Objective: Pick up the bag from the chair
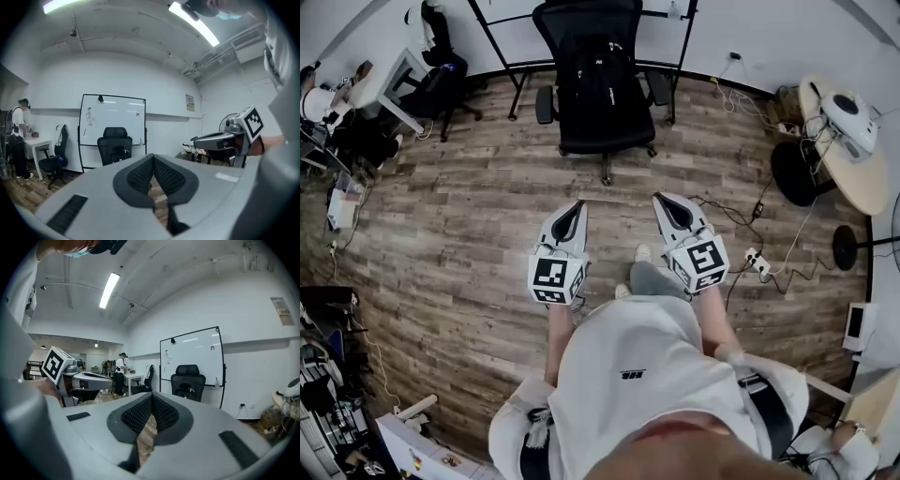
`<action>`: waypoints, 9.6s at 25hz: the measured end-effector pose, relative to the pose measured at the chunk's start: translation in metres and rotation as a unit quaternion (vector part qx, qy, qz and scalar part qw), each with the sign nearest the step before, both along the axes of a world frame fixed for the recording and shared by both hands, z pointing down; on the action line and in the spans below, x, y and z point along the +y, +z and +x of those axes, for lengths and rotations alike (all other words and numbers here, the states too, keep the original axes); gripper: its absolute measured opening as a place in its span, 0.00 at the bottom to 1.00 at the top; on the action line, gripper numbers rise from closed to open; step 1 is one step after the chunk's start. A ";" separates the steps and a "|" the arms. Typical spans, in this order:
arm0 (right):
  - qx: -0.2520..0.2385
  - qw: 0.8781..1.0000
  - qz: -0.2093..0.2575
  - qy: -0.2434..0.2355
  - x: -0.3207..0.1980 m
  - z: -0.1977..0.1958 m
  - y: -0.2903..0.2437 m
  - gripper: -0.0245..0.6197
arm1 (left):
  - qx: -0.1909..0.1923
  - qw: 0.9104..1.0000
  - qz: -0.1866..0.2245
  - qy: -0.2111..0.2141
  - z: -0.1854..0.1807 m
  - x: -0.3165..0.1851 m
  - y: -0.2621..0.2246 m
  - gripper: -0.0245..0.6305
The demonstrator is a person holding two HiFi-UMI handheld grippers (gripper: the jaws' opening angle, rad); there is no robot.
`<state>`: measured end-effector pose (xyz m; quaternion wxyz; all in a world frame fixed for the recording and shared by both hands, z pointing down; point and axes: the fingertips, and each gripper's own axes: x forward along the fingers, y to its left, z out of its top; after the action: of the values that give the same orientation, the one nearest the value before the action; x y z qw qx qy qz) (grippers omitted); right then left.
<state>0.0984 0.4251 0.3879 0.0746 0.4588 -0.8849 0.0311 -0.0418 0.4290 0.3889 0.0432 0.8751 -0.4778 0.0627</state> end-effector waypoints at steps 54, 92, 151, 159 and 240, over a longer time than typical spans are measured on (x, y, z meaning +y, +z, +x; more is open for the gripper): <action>0.010 0.997 -0.011 -0.072 -0.403 0.021 0.022 0.03 | -0.007 0.998 -0.004 -0.066 0.025 -0.390 0.006 0.05; 0.053 0.996 -0.065 0.041 -0.648 -0.052 0.100 0.03 | -0.004 0.999 -0.046 0.017 -0.069 -0.660 0.097 0.05; 0.126 0.969 -0.210 -0.014 -0.831 -0.011 0.321 0.34 | -0.101 0.966 -0.228 -0.060 -0.064 -0.820 0.320 0.30; 0.097 0.979 -0.178 -0.003 -0.834 -0.014 0.324 0.18 | -0.102 0.968 -0.222 -0.058 -0.058 -0.824 0.325 0.24; -0.036 0.990 -0.097 0.096 -0.645 -0.011 0.008 0.05 | 0.031 0.999 -0.036 0.013 -0.055 -0.661 0.015 0.07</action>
<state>0.0869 -0.2200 0.3956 0.0837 0.5310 -0.8314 0.1404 -0.0968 -0.2319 0.4042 0.0888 0.8807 -0.4621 0.0536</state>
